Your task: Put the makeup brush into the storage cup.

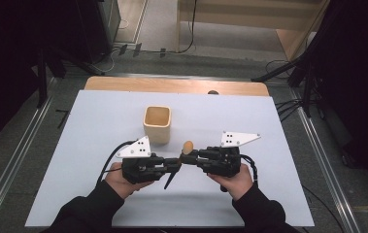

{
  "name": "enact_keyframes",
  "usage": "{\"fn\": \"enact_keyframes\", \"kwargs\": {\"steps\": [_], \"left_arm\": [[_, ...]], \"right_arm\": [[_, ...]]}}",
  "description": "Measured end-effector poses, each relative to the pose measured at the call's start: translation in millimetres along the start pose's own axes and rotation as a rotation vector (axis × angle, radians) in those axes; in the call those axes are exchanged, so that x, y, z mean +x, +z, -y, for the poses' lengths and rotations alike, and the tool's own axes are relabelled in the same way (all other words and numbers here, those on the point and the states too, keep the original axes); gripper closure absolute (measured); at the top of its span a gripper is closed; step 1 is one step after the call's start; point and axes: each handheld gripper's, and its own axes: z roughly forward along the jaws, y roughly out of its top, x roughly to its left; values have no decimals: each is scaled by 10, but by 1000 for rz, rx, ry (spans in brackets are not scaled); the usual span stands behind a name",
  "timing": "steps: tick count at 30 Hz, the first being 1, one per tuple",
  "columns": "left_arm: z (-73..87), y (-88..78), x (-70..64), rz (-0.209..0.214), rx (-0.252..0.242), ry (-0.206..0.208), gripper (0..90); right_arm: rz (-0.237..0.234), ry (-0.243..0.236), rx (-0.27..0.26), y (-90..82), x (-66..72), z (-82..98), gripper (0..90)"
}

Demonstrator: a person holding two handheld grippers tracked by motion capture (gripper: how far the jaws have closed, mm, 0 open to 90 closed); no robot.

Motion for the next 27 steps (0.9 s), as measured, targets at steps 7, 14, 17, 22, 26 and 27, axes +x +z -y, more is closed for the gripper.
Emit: {"fn": "enact_keyframes", "kwargs": {"steps": [7, 14, 17, 22, 26, 27], "left_arm": [[-6, -19, 22, 16, 1, -2, 756], [-8, -2, 60, 41, 61, 55, 529], [-36, -6, 81, 54, 75, 81, 519], [-43, 23, 118, 76, 65, 99, 503], [-39, 52, 128, 84, 74, 80, 508], [-39, 49, 133, 86, 75, 80, 557]], "right_arm": [[-8, -8, 10, 6, 15, -40, 781], [0, -52, 10, -20, 56, -98, 781], [13, -78, 35, -16, 68, -113, 781], [12, -103, 51, 23, 86, -150, 781], [15, -124, 79, 71, 95, -173, 781], [15, -126, 91, 90, 97, -175, 781]]}}
